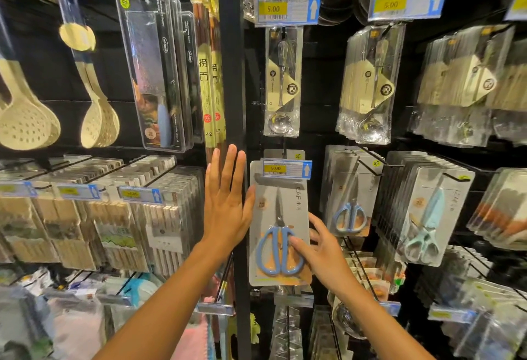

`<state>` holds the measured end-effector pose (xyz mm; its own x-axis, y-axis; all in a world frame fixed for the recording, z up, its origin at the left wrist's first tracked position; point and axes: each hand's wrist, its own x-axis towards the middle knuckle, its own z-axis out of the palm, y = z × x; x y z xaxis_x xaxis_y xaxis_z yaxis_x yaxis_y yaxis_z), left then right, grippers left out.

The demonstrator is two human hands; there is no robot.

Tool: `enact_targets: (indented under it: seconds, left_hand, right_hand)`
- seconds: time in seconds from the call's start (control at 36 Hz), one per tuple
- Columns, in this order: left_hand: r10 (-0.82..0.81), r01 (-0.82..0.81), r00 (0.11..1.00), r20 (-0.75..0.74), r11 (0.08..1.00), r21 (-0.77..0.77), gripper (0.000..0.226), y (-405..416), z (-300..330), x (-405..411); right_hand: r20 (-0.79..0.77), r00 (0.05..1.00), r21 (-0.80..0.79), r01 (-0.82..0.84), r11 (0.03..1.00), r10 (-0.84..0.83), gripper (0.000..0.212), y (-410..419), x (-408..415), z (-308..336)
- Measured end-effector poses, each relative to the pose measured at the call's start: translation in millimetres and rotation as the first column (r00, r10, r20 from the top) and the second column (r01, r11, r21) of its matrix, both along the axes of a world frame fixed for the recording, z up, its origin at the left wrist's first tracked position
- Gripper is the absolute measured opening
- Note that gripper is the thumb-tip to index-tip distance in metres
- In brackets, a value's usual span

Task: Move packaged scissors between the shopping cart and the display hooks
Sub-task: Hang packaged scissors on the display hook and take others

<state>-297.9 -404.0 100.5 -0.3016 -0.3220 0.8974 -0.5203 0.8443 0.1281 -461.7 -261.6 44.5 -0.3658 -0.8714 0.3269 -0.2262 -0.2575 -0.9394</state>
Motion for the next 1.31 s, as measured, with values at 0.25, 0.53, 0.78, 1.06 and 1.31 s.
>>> enact_targets:
  seconds: [0.25,0.53,0.78,1.06,1.31]
  left_hand:
    - [-0.01,0.01,1.0,0.009,1.0,0.008,0.071,1,1,1]
    - [-0.024,0.024,1.0,-0.004,1.0,0.008,0.071,0,1,0]
    - [-0.031,0.031,0.999,-0.025,0.999,-0.018,0.071,-6,-1,-3]
    - [-0.042,0.041,0.999,-0.026,0.999,-0.022,0.071,-11,-3,-4]
    - [-0.063,0.062,0.998,-0.024,0.997,-0.035,0.069,-13,-4,-3]
  right_hand:
    - [0.01,0.998,-0.006,0.063,0.998,-0.063,0.048,-2,-5,-8]
    - [0.002,0.993,0.052,0.12,0.991,-0.12,0.035,-35,-20,-17]
    - [-0.041,0.972,0.198,0.233,0.952,-0.23,0.023,-83,-48,-42]
    - [-0.002,0.949,0.324,0.298,0.898,-0.315,0.061,-133,-76,-69]
    - [0.033,0.946,0.381,0.287,0.879,-0.323,0.064,-150,-88,-69]
